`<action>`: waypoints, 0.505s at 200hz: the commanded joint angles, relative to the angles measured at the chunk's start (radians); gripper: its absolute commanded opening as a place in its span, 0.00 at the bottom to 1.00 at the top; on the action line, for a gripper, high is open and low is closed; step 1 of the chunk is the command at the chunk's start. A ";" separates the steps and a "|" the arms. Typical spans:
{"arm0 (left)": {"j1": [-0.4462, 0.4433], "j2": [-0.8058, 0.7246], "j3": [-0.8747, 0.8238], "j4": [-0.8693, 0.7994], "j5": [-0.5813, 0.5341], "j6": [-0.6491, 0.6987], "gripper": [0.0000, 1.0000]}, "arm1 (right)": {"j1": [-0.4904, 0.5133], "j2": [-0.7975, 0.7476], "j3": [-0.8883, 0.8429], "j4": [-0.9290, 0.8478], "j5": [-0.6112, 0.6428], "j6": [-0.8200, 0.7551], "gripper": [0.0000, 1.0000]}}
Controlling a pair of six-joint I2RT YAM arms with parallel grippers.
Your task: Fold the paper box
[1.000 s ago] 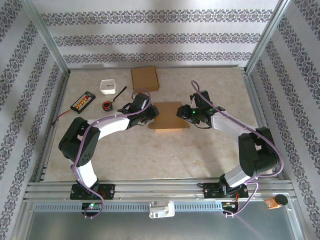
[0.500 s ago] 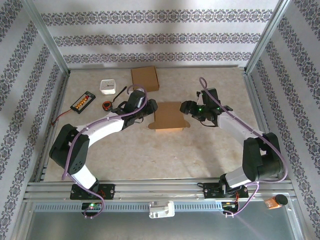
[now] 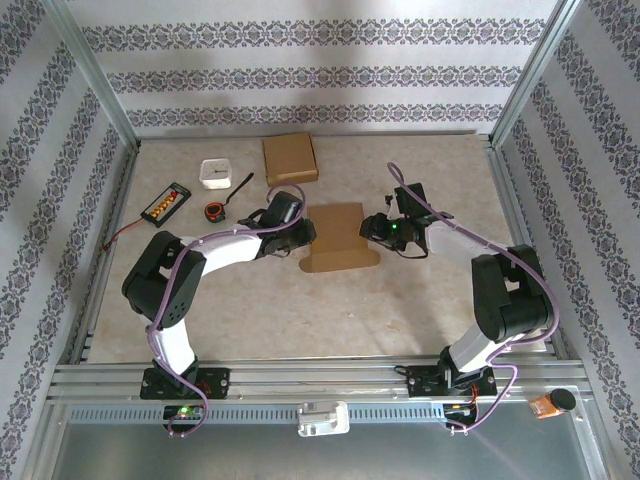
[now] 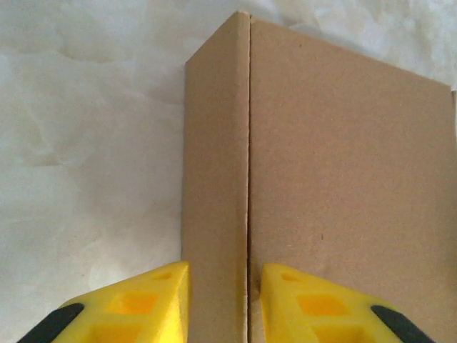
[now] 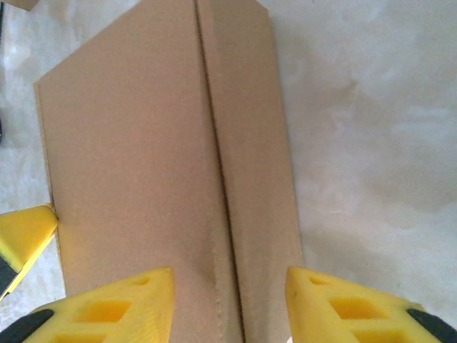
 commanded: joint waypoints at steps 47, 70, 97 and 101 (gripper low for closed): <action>0.004 -0.055 0.026 -0.022 -0.014 0.025 0.40 | 0.002 -0.057 0.023 -0.021 0.023 -0.039 0.53; 0.003 -0.066 0.025 -0.005 -0.009 0.023 0.47 | 0.002 -0.046 0.046 -0.023 0.022 -0.052 0.53; 0.004 -0.063 0.023 0.000 -0.012 0.026 0.48 | 0.004 -0.005 0.059 -0.014 -0.010 -0.047 0.45; 0.003 -0.063 0.020 -0.001 -0.013 0.027 0.48 | 0.006 0.002 0.060 -0.013 -0.013 -0.048 0.44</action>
